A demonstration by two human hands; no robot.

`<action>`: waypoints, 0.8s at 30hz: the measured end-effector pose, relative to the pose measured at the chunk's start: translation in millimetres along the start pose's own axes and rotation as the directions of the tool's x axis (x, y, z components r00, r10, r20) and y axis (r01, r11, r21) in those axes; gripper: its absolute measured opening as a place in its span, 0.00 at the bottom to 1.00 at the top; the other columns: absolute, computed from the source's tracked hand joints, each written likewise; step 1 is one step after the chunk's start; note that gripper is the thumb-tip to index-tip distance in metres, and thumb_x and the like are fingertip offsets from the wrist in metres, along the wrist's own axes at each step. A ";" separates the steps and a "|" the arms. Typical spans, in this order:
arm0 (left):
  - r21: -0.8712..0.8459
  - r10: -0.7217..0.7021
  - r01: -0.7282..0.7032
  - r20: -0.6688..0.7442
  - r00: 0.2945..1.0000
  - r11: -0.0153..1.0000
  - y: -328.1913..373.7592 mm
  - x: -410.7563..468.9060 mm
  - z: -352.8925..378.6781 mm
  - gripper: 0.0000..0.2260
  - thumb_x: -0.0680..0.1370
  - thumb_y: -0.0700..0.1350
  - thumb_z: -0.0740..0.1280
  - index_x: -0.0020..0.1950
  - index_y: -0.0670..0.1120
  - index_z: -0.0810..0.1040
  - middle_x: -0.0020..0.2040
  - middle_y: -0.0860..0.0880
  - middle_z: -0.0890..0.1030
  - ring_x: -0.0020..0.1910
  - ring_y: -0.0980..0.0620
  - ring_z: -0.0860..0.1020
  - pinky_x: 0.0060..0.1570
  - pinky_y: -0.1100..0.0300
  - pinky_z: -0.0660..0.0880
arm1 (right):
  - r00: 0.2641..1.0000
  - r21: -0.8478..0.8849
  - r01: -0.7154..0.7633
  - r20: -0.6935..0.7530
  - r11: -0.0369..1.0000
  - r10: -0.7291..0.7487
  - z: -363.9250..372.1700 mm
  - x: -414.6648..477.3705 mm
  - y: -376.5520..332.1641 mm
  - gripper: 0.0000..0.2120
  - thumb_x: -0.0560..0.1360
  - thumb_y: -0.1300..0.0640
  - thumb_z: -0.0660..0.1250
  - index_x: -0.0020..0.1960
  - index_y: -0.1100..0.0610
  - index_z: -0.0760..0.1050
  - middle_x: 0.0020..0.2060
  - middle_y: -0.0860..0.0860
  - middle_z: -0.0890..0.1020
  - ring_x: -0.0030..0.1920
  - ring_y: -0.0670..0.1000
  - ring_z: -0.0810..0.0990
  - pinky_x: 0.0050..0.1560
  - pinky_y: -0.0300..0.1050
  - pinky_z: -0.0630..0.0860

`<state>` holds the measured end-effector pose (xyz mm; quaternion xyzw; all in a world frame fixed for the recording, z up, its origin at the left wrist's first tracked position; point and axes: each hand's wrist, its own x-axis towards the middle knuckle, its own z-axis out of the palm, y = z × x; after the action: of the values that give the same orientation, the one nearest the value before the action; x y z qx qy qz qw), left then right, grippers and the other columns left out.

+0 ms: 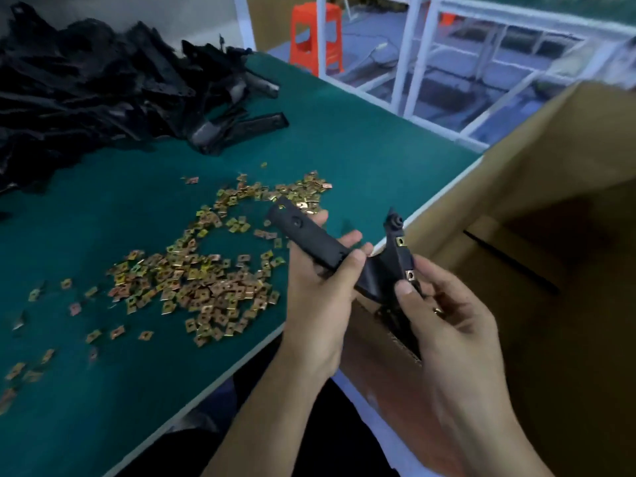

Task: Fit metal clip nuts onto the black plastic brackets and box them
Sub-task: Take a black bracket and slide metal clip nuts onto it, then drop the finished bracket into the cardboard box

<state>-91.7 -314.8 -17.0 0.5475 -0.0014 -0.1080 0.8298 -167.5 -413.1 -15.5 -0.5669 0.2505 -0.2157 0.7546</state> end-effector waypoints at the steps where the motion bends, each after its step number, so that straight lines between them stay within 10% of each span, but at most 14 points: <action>1: 0.016 -0.025 0.024 0.041 0.999 1.000 -7.6 2.2 12.4 0.24 0.81 0.33 0.66 0.69 0.59 0.70 0.56 0.53 0.85 0.57 0.50 0.84 0.59 0.49 0.80 | 0.998 0.013 -0.016 -0.053 1.000 0.017 -11.3 2.4 -1.6 0.15 0.74 0.60 0.73 0.61 0.53 0.82 0.52 0.53 0.86 0.57 0.57 0.84 0.65 0.59 0.76; 8: 0.169 -0.189 0.153 0.224 0.956 0.974 -54.3 4.3 78.8 0.25 0.81 0.38 0.69 0.61 0.71 0.75 0.55 0.61 0.84 0.56 0.62 0.82 0.54 0.57 0.77 | 0.848 0.251 -0.107 -0.482 0.962 0.220 -86.7 14.9 -3.7 0.16 0.77 0.61 0.71 0.63 0.48 0.80 0.61 0.48 0.80 0.57 0.42 0.80 0.50 0.34 0.77; 11: 0.220 -0.279 0.218 0.301 0.912 0.951 -64.8 1.8 85.6 0.28 0.80 0.39 0.71 0.73 0.65 0.71 0.73 0.55 0.73 0.69 0.60 0.73 0.63 0.55 0.76 | 0.810 0.351 -0.097 -0.516 0.931 0.279 -98.8 14.2 -4.5 0.15 0.80 0.66 0.65 0.61 0.51 0.80 0.61 0.50 0.80 0.58 0.42 0.79 0.48 0.34 0.74; 17: 0.281 -0.301 0.210 0.336 0.892 0.936 -56.7 -5.4 75.5 0.20 0.76 0.44 0.70 0.66 0.62 0.79 0.68 0.56 0.78 0.67 0.61 0.76 0.65 0.54 0.77 | 0.863 0.326 -0.161 -0.411 0.931 0.293 -73.1 12.9 3.2 0.17 0.79 0.69 0.63 0.56 0.50 0.83 0.54 0.50 0.85 0.56 0.45 0.83 0.65 0.48 0.76; 24: 0.484 -0.003 -0.093 0.194 0.981 0.870 5.4 -9.1 16.0 0.16 0.81 0.34 0.64 0.57 0.54 0.81 0.53 0.60 0.84 0.51 0.61 0.84 0.51 0.67 0.78 | 0.999 -0.148 -0.036 -0.018 0.988 0.034 18.5 7.8 15.6 0.11 0.81 0.58 0.63 0.51 0.45 0.82 0.49 0.48 0.85 0.51 0.48 0.84 0.54 0.57 0.81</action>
<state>-101.6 -325.7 -4.7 0.7273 -0.1200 -0.1358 0.6620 -149.2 -400.0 -27.3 -0.6153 0.2818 -0.1876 0.7119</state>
